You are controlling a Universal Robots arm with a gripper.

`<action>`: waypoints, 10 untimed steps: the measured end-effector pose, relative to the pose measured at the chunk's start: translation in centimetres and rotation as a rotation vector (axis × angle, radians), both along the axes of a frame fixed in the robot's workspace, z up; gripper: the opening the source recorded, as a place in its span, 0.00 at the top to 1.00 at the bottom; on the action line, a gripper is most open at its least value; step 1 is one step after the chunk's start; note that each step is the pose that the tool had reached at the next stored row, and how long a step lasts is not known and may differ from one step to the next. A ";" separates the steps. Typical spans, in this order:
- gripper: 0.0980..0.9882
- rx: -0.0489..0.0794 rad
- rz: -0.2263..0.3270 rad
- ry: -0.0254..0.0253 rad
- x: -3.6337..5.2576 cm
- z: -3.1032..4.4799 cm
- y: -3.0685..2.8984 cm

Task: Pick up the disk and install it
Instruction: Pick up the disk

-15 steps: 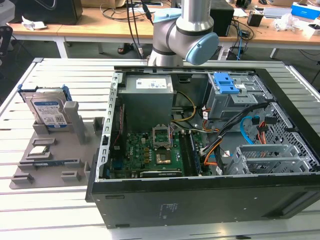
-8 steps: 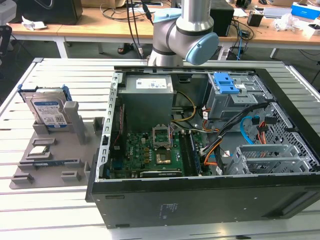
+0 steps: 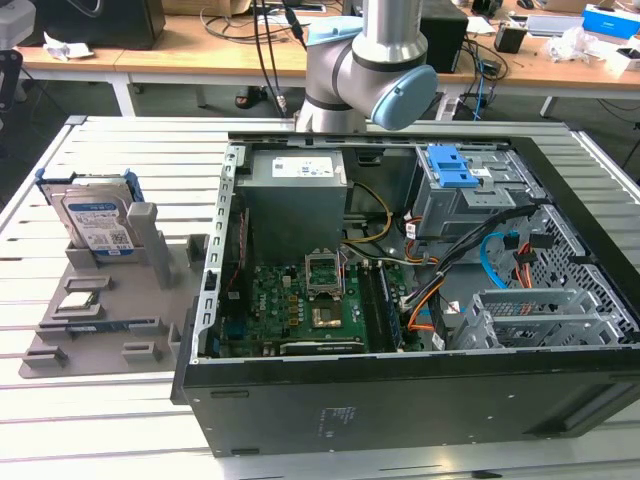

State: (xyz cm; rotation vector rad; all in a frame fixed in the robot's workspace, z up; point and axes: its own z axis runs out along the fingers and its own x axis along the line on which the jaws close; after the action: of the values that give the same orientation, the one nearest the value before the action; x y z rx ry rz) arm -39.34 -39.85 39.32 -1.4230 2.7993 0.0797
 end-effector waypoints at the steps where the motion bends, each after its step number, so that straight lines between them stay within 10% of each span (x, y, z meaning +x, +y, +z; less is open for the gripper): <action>1: 0.99 0.000 0.007 0.0000 0.00 0.00 0.00; 10: 0.99 0.000 0.060 0.0000 0.00 0.00 0.00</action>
State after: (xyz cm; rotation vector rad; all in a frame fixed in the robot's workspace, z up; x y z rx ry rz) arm -39.34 -39.84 39.32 -1.5066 2.7569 0.0798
